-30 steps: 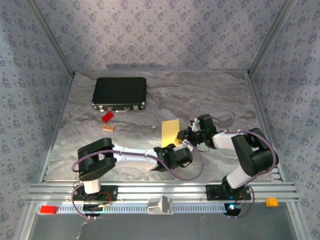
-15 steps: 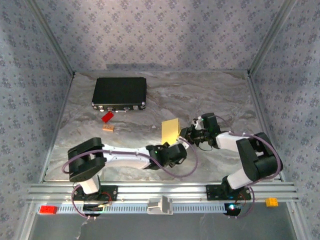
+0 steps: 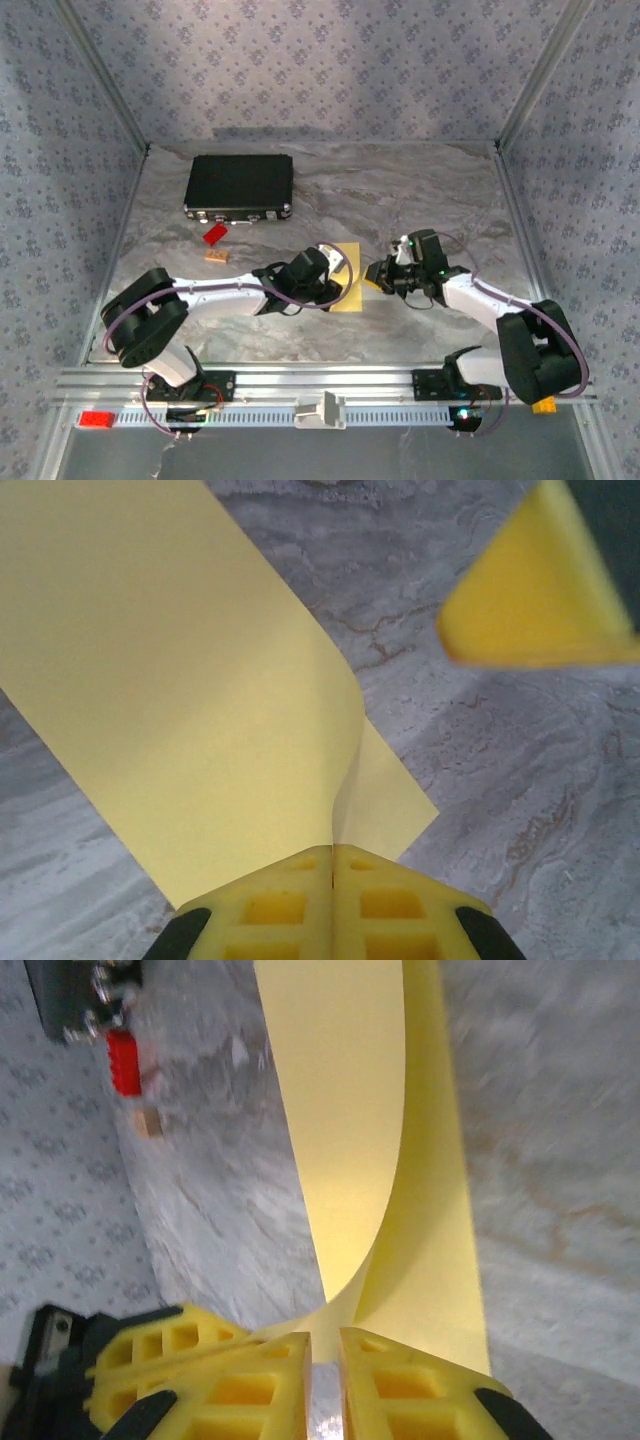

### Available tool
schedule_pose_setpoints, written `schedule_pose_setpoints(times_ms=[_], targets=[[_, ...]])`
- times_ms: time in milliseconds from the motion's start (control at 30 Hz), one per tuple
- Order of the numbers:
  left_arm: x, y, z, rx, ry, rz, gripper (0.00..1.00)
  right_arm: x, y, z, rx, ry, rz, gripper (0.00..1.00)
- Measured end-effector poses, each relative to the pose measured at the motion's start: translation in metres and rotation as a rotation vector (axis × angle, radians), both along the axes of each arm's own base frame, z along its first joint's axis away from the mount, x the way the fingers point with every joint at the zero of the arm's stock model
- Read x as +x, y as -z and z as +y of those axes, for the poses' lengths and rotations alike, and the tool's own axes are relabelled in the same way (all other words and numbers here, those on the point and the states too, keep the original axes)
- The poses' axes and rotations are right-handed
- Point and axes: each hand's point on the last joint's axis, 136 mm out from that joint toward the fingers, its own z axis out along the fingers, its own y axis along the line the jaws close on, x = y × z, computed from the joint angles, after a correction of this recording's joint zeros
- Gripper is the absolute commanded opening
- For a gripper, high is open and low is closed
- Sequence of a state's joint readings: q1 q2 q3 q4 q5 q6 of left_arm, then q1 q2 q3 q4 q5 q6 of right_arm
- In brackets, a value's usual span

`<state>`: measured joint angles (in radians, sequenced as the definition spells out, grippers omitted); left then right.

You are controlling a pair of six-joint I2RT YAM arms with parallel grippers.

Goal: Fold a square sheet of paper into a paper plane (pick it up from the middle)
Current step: Fold the triangle a second time at the center of the table.

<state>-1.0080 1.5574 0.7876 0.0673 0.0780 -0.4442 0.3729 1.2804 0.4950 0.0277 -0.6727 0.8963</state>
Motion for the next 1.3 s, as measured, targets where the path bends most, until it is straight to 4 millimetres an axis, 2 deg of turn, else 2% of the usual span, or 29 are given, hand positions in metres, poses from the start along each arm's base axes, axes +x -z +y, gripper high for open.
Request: schedule_pose_setpoints(times_ms=[100,200,433,633,1133,1300], targets=[[-0.002,-0.001,-0.002,-0.024,0.003,0.025,0.03,-0.015,0.005,0.017,-0.01,-0.068,0.011,0.12],[-0.002,-0.003,-0.005,-0.047,0.005,0.037,0.03,-0.02,0.015,0.026,-0.019,-0.092,0.034,0.11],[0.002,-0.006,-0.005,-0.086,-0.014,0.065,0.15,-0.018,0.025,0.032,-0.021,-0.09,0.056,0.1],[0.006,-0.007,-0.008,-0.118,-0.02,0.088,0.18,-0.015,0.023,0.034,-0.011,-0.083,0.044,0.1],[0.01,0.004,-0.009,-0.133,-0.018,0.13,0.18,-0.009,0.024,0.03,-0.008,-0.062,0.041,0.1],[0.012,0.004,-0.009,-0.138,-0.017,0.138,0.09,-0.008,0.024,0.03,-0.007,-0.062,0.04,0.1]])
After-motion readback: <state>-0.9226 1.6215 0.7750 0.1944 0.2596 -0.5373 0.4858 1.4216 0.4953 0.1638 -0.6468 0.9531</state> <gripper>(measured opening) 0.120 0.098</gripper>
